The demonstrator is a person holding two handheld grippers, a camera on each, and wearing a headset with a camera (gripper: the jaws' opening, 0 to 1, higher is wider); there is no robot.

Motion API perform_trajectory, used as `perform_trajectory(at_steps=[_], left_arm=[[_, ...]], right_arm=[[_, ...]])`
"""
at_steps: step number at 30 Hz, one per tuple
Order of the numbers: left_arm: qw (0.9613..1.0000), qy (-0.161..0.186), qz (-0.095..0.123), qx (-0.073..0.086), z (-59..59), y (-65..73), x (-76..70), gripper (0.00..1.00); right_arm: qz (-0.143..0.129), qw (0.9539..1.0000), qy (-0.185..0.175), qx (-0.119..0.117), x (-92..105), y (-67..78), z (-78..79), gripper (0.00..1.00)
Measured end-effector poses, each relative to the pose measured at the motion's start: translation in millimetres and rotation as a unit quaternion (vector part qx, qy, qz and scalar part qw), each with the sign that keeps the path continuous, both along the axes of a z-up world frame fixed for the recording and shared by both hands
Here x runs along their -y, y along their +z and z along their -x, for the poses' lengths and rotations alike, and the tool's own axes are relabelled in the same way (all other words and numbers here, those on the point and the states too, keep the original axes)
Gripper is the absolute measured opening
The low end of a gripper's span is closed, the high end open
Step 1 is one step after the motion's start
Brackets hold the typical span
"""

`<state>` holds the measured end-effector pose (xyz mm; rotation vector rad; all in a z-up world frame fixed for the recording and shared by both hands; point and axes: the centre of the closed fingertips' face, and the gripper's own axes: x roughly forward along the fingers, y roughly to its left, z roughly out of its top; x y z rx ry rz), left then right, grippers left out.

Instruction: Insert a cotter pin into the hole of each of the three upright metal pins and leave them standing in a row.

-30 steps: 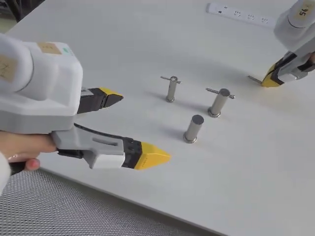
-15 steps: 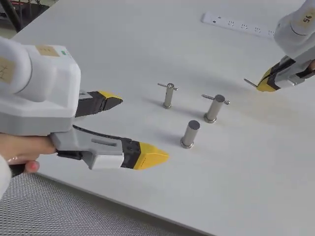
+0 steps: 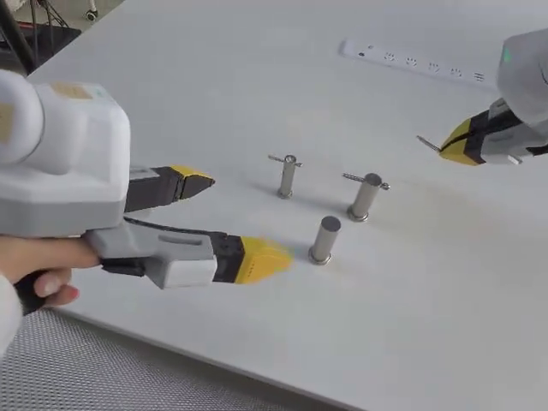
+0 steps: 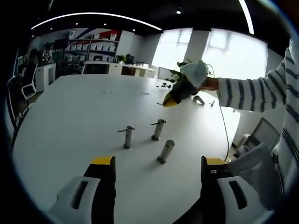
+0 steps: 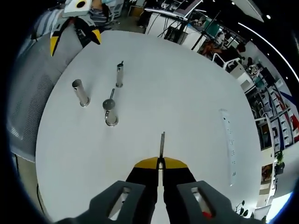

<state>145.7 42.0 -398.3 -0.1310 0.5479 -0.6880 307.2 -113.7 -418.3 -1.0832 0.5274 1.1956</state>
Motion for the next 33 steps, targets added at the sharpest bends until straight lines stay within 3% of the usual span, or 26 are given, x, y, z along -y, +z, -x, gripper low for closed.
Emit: perform_trajectory(at_steps=[2,3,8,10,12,17,22,33], left_arm=[[0.9999,0.006,0.010,-0.004,-1.5,1.1,0.2,0.69],[0.9999,0.008,0.012,-0.003,-2.7,1.8,-0.1,0.69],[0.9996,0.014,0.025,-0.003,-7.6,6.1,2.1,0.66],[0.9995,0.016,0.028,0.000,-10.3,7.6,2.9,0.66],[0.9994,0.018,0.031,0.002,-13.6,9.2,4.5,0.65],[0.9986,0.018,0.049,0.006,-21.2,16.5,10.8,0.59],[0.9988,0.015,0.044,0.018,-29.9,23.3,15.4,0.56],[0.9973,-0.012,0.067,0.028,-41.6,38.8,35.5,0.37]], right_arm=[[-0.006,1.0000,-0.002,0.008,-2.5,4.0,-12.4,0.00],[-0.015,0.9997,0.004,0.016,-7.2,9.2,-10.8,0.00],[-0.053,0.9974,0.013,0.046,-25.7,32.5,8.8,0.00],[-0.070,0.9957,0.015,0.059,-30.4,38.4,7.2,0.00],[-0.087,0.9940,0.017,0.064,-37.6,45.8,15.5,0.00],[-0.108,0.9900,0.032,0.085,-51.2,61.1,33.7,0.00],[-0.113,0.9866,0.044,0.109,-59.2,65.1,47.7,0.00],[-0.101,0.9814,0.090,0.136,-78.4,59.4,80.6,0.00]])
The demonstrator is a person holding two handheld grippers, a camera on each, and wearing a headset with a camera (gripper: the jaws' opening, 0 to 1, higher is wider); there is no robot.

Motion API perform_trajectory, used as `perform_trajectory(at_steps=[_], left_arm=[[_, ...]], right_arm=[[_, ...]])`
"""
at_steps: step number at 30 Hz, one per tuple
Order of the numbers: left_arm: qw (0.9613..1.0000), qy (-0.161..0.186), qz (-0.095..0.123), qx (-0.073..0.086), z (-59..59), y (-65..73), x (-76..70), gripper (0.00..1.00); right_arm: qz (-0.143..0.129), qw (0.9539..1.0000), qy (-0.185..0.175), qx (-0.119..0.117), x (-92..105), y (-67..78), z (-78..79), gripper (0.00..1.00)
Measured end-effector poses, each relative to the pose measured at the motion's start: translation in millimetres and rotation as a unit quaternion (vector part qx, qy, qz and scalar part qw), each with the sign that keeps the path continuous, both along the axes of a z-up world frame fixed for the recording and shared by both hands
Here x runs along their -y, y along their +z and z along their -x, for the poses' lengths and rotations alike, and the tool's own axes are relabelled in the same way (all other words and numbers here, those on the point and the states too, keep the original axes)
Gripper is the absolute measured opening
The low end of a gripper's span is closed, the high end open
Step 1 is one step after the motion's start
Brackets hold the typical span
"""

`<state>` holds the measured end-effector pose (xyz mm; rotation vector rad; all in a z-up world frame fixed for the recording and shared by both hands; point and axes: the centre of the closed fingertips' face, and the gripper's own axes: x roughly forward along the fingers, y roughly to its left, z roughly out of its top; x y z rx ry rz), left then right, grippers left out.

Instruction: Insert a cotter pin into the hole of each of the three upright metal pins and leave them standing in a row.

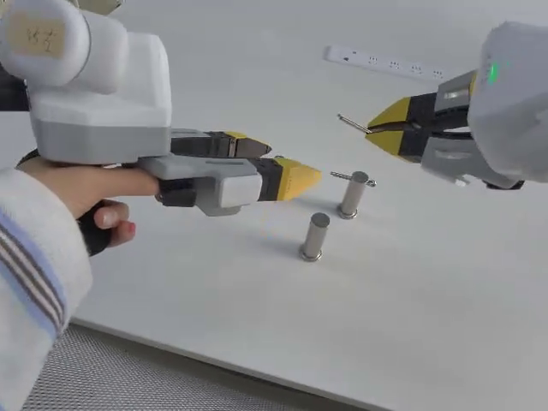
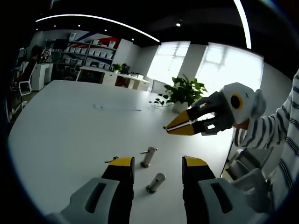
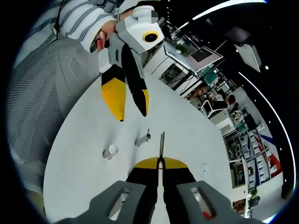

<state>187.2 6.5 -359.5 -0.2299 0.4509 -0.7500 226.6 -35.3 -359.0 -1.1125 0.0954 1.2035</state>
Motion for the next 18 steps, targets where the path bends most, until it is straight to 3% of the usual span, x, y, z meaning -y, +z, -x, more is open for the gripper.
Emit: perform_trajectory(at_steps=[3,10,18], left_arm=[[0.9999,-0.008,0.009,-0.001,-2.3,2.7,6.9,0.33],[0.9997,-0.016,0.012,-0.013,-3.5,-2.6,14.7,0.24],[0.9994,-0.012,0.024,-0.023,-3.1,-4.9,16.7,0.15]], right_arm=[[0.012,0.9997,0.013,0.014,-6.1,-4.2,10.3,0.00],[0.015,0.9992,0.035,0.015,-18.5,-8.4,27.9,0.00],[0.019,0.9987,0.044,0.014,-23.6,-12.6,37.3,0.00]])
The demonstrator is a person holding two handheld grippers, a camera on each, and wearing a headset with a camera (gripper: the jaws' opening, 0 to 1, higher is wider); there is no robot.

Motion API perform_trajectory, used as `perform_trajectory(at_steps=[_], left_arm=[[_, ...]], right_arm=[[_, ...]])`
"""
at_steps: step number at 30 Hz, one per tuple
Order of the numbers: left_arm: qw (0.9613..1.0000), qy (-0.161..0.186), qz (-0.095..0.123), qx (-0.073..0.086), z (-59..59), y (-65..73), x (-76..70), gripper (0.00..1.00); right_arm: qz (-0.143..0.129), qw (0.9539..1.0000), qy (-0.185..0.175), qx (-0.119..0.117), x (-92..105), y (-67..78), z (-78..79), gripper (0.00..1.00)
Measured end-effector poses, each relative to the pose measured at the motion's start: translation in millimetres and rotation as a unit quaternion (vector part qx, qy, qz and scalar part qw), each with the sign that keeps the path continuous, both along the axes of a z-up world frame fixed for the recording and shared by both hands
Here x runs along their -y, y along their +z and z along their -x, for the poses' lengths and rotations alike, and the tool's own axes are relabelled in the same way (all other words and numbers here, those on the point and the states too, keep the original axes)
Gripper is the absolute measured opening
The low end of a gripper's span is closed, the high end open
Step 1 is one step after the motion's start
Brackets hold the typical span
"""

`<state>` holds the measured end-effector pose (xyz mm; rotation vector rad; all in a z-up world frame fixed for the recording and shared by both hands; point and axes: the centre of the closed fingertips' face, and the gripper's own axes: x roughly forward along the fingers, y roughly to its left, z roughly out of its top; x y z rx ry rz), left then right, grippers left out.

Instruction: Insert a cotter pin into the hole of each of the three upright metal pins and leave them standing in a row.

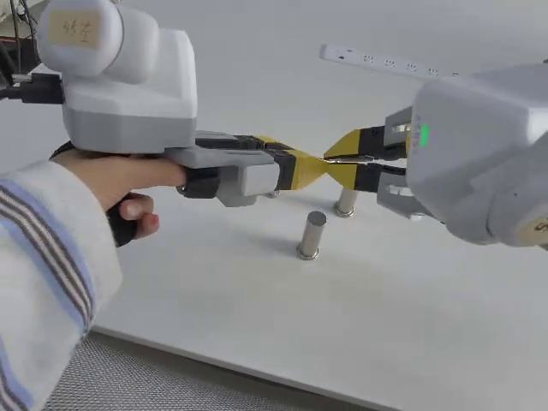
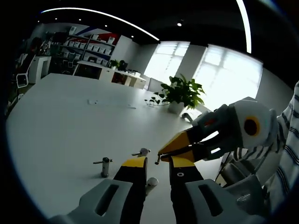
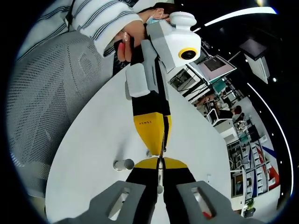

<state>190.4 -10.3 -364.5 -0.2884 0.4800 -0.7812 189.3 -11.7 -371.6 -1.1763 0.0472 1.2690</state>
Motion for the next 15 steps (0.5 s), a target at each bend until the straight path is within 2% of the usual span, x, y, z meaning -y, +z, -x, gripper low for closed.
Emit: perform_trajectory(at_steps=[2,7,15], left_arm=[[1.0000,0.003,0.004,-0.002,-0.4,-0.3,-0.2,0.15],[0.9999,0.006,0.009,-0.004,-0.5,-0.9,-0.3,0.07],[0.9998,-0.003,0.017,-0.011,3.5,-1.7,2.4,0.00]], right_arm=[[0.003,1.0000,0.004,0.000,-0.7,-0.5,1.5,0.00],[0.002,1.0000,0.008,0.000,-2.7,0.3,3.4,0.00],[0.003,1.0000,0.009,0.000,-3.8,0.4,4.0,0.00]])
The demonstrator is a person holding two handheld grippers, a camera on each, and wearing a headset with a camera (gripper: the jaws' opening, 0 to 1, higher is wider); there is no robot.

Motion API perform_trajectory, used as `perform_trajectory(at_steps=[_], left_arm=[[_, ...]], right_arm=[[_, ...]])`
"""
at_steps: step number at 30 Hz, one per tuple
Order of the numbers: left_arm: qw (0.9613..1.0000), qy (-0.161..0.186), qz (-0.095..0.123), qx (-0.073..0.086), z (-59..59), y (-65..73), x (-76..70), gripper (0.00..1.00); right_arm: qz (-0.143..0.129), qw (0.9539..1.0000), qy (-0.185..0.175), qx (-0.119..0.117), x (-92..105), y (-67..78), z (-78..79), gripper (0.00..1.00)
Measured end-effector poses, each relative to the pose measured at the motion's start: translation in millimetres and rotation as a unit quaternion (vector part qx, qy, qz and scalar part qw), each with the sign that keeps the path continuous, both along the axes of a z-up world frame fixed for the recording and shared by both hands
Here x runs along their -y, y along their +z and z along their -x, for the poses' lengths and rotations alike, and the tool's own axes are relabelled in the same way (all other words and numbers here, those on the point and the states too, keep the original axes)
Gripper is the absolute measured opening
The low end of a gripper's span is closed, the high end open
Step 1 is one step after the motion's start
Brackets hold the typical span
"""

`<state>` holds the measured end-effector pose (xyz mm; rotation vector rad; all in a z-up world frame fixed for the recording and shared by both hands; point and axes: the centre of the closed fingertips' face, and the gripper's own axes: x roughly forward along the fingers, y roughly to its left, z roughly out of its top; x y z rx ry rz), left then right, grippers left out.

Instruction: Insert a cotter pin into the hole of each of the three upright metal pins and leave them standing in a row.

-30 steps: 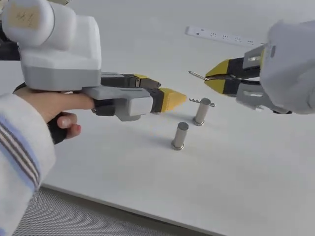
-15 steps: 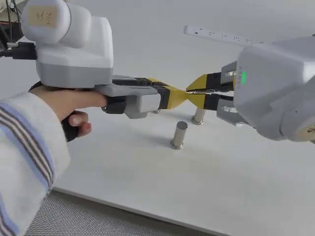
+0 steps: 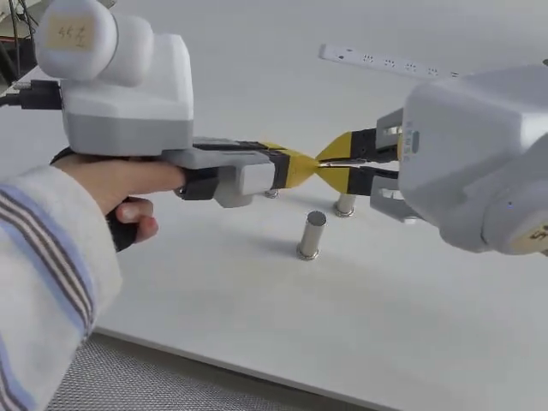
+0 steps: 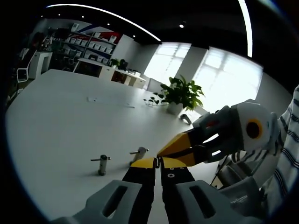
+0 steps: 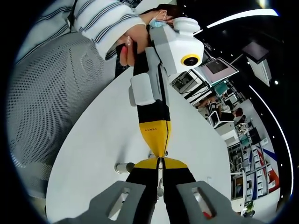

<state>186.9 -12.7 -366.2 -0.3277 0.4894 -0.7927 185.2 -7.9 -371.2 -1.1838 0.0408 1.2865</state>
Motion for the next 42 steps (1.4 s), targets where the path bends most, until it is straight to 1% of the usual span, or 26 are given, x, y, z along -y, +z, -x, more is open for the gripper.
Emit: perform_trajectory(at_steps=[2,6,8,11,15,18,19,20,23,26,28,29,30,33,35,37,38,39,41,42], left_arm=[[1.0000,-0.002,-0.003,0.002,0.4,-0.4,0.6,0.00],[1.0000,-0.006,-0.002,-0.005,2.2,-1.6,2.3,0.00],[1.0000,-0.008,-0.002,-0.005,2.7,-2.0,3.2,0.00],[0.9997,-0.017,-0.014,0.006,4.2,-2.0,3.7,0.00],[0.9998,-0.017,-0.006,-0.001,5.1,-0.8,2.8,0.00],[0.9999,-0.014,-0.003,-0.003,4.6,0.6,1.9,0.00],[0.9999,-0.012,-0.001,-0.009,4.5,0.5,1.9,0.00],[0.9998,-0.011,0.004,-0.018,4.2,-0.2,1.7,0.00],[0.9998,-0.012,0.001,-0.016,4.1,-0.9,1.6,0.00],[0.9998,-0.015,-0.008,-0.011,4.4,-2.7,0.4,0.00],[0.9997,-0.016,-0.011,-0.012,4.6,-4.0,-0.5,0.00],[0.9997,-0.018,-0.013,-0.011,5.1,-4.5,-1.0,0.00],[0.9996,-0.020,-0.014,-0.010,5.6,-4.7,-1.3,0.00],[0.9994,-0.028,-0.018,-0.008,6.6,-4.8,-3.8,0.00],[0.9994,-0.031,-0.010,-0.011,6.9,-3.1,-4.9,0.00],[0.9992,-0.036,-0.012,0.008,5.9,0.8,-5.7,0.00],[0.9989,-0.041,-0.015,0.017,7.2,3.5,-5.2,0.00],[0.9987,-0.044,-0.015,0.022,7.5,5.0,-5.0,0.00],[0.9964,-0.059,-0.029,0.054,7.0,8.5,-5.8,0.00],[0.9941,-0.071,-0.042,0.070,9.5,8.8,-5.7,0.00]], right_arm=[[0.001,1.0000,0.001,0.000,0.0,-0.4,0.4,0.00],[0.001,1.0000,0.002,-0.003,0.6,-1.4,1.7,0.00],[-0.001,1.0000,-0.001,-0.007,0.8,-2.2,2.4,0.00],[-0.004,1.0000,0.001,-0.008,0.7,-2.6,3.2,0.00],[-0.006,1.0000,0.003,-0.005,0.1,-1.2,4.4,0.00],[-0.011,0.9999,0.004,-0.002,-0.7,0.7,3.8,0.00],[-0.011,0.9999,0.004,-0.003,-0.6,0.8,4.0,0.00],[-0.010,0.9999,0.003,-0.006,-0.7,0.5,4.3,0.00],[-0.009,0.9999,0.002,-0.010,-0.5,-0.2,4.4,0.00],[-0.021,0.9992,-0.003,-0.033,-0.1,-1.9,4.7,0.01],[-0.024,0.9990,-0.009,-0.038,2.1,-3.5,3.0,0.10],[-0.025,0.9988,-0.013,-0.041,4.0,-4.7,1.9,0.13],[-0.025,0.9985,-0.016,-0.045,5.6,-5.8,1.5,0.14],[-0.031,0.9962,-0.032,-0.075,12.1,-10.4,-0.6,0.13],[-0.034,0.9943,-0.040,-0.093,15.2,-11.7,-1.0,0.14],[-0.036,0.9919,-0.048,-0.112,17.6,-12.8,-0.3,0.15],[-0.036,0.9906,-0.048,-0.123,19.2,-14.2,0.8,0.17],[-0.038,0.9894,-0.051,-0.131,20.6,-16.1,-0.1,0.19],[-0.041,0.9857,-0.059,-0.153,23.7,-19.2,0.9,0.20],[-0.043,0.9837,-0.063,-0.163,25.4,-19.7,1.3,0.21]])
